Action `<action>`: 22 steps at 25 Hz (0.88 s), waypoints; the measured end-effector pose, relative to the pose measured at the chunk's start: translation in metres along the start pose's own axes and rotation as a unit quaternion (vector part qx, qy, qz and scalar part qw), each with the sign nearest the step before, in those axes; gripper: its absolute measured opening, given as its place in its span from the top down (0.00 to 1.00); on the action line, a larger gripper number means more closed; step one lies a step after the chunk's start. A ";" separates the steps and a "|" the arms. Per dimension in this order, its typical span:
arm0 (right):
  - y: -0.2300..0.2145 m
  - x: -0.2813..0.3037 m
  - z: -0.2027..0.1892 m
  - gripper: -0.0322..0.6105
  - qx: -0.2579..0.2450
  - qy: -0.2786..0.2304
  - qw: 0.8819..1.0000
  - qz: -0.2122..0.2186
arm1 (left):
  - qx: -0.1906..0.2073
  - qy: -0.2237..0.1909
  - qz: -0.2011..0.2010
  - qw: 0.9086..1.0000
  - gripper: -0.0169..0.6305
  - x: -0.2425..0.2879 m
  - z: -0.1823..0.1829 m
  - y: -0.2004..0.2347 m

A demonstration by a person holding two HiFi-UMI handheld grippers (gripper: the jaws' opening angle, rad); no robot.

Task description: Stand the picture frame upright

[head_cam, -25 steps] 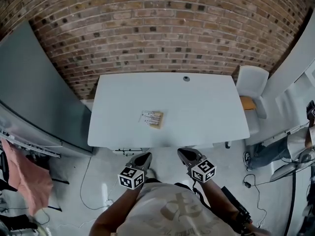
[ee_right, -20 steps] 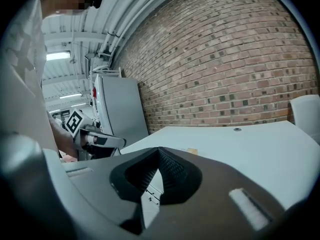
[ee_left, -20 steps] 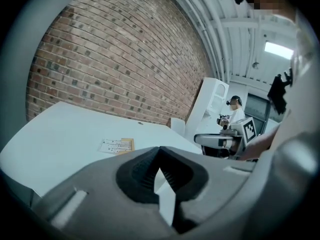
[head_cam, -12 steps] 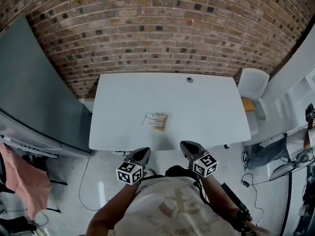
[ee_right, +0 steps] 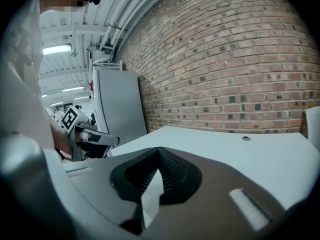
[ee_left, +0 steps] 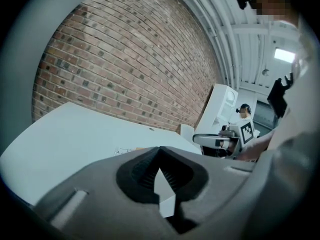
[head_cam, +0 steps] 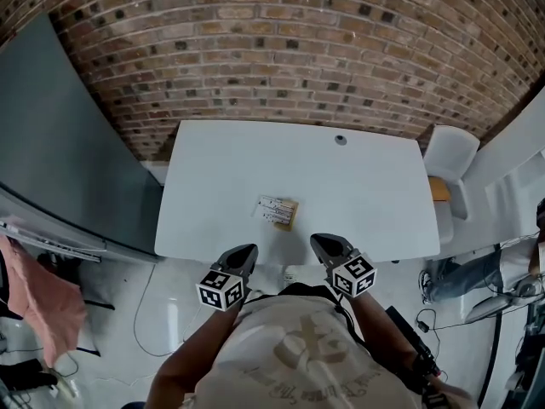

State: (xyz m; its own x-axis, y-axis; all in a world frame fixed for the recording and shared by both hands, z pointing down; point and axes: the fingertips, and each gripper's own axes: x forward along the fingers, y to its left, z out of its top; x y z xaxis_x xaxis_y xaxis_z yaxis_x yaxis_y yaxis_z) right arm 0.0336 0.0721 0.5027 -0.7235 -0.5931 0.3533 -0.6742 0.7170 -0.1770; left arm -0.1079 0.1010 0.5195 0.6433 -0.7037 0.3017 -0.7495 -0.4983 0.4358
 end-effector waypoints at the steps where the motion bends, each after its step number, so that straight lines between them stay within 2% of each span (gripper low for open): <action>1: -0.007 0.005 0.002 0.94 -0.003 0.004 1.000 0.001 | -0.004 0.000 0.006 1.000 0.97 0.005 0.002 0.004; 4: -0.027 0.020 0.006 0.94 -0.010 0.021 1.000 0.010 | -0.028 0.007 0.027 0.999 0.97 0.016 0.003 0.012; 9: -0.058 0.055 0.012 0.94 -0.040 0.057 0.996 0.051 | -0.073 0.013 0.052 0.996 0.97 0.040 0.002 0.027; 17: -0.087 0.103 0.019 0.94 -0.062 0.102 0.985 0.126 | -0.109 0.008 0.090 0.990 0.97 0.066 0.001 0.042; 22: -0.103 0.131 0.011 0.94 -0.074 0.138 0.976 0.148 | -0.145 0.000 0.094 0.985 0.97 0.083 -0.003 0.049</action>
State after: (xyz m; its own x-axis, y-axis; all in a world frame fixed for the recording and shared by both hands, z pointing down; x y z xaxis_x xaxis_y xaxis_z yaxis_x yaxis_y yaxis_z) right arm 0.0062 -0.0832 0.5575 -0.8022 -0.2444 0.5447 -0.3975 0.8994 -0.1817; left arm -0.0905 0.0198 0.5681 0.4969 -0.7697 0.4008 -0.7796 -0.1931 0.5957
